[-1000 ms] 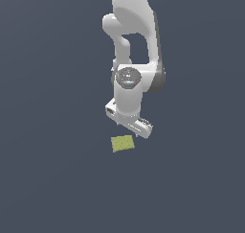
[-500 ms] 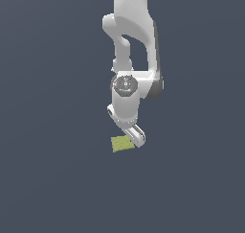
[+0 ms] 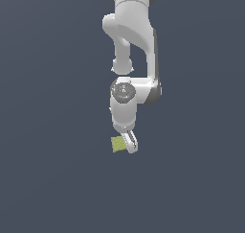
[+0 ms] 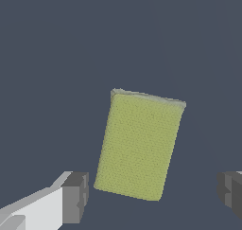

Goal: Pick up the object and move it to a goal position.

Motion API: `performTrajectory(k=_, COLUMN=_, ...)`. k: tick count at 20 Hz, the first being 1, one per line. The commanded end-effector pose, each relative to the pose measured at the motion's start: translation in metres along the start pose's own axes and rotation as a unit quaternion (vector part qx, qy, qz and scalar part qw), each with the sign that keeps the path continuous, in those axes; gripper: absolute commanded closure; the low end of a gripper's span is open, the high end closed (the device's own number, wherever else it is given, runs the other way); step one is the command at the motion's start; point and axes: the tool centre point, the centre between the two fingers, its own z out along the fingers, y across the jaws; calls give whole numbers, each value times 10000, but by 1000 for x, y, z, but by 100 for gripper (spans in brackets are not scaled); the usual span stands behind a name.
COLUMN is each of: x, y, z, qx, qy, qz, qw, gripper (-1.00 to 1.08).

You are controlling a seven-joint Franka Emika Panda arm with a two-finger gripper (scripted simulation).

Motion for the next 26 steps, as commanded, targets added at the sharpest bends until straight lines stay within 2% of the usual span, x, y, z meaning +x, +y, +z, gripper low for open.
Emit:
performTrajectory(k=1, x=2, y=-1, z=4, qx=5, qy=18, qz=286, qw=9996, gripper=-92)
performTrajectory(k=11, x=7, y=-2, z=12, qx=16, qy=58, qz=879, qw=9961, gripper=-92)
performTrajectory(k=18, x=7, y=-2, z=16, qx=15, qy=59, qz=891, qw=9960, gripper=-92)
performTrajectory(k=26, x=8, y=-1, z=53, qx=16, qy=58, qz=912, qw=9958, gripper=-92)
